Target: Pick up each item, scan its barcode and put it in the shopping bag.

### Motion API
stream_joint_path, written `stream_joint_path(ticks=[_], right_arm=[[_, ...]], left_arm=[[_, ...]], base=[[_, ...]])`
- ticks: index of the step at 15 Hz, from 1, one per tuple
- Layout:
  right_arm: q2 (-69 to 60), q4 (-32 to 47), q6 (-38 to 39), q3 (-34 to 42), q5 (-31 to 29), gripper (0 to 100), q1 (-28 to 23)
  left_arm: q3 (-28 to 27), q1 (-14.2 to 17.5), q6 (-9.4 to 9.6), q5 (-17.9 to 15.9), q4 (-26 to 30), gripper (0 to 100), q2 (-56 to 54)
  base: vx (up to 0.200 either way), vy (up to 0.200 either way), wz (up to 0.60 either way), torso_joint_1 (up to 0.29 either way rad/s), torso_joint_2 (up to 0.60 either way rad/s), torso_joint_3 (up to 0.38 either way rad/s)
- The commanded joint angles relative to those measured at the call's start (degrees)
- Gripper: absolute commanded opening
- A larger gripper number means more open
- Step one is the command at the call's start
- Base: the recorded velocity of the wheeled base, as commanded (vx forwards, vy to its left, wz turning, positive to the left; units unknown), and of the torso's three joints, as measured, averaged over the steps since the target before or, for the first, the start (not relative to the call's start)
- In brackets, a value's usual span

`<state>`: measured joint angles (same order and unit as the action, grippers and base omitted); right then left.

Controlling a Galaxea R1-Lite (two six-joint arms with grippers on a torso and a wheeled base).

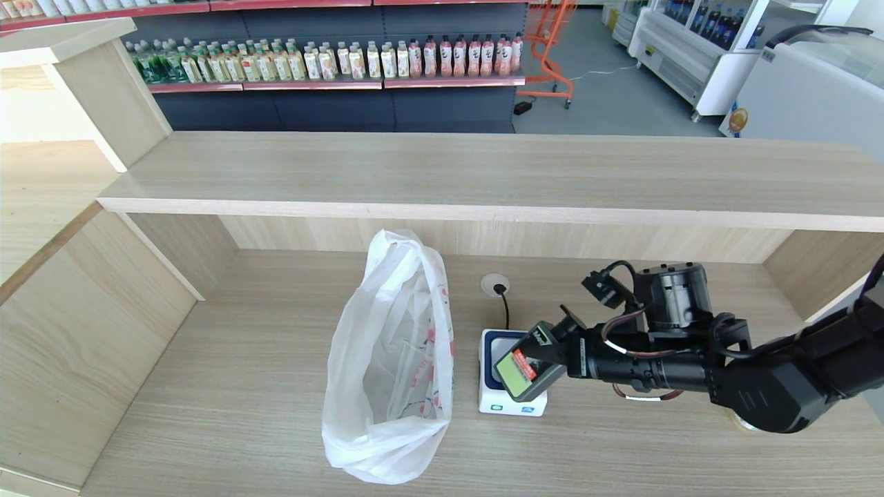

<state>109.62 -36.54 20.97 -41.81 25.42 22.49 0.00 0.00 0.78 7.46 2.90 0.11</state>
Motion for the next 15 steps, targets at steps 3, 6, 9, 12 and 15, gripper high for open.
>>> stream_joint_path(ticks=[3,6,9,12,15], right_arm=[[-14.52,0.06,1.44,2.26,2.44,0,-0.26],[-25.51,0.5,-8.14,6.13,2.53,0,-2.28],[-30.43,0.94,-15.08,12.46,2.44,0,-4.91],[-34.12,6.48,-14.46,13.51,2.44,0,-5.7],[-36.32,9.29,-13.23,14.04,2.44,0,-5.7]], left_arm=[[0.0,0.0,0.01,0.01,0.0,100,-0.02],[0.0,0.0,0.01,0.01,0.0,100,-0.02],[0.0,0.0,0.01,0.01,0.0,100,-0.02],[0.0,0.0,0.01,0.01,0.0,100,-0.02],[0.0,0.0,0.01,0.01,0.0,100,-0.02]], base=[[0.0,0.0,0.0,0.0,0.0,0.0],[0.0,0.0,0.0,0.0,0.0,0.0],[0.0,0.0,0.0,0.0,0.0,0.0],[0.0,0.0,0.0,0.0,0.0,0.0],[0.0,0.0,0.0,0.0,0.0,0.0]])
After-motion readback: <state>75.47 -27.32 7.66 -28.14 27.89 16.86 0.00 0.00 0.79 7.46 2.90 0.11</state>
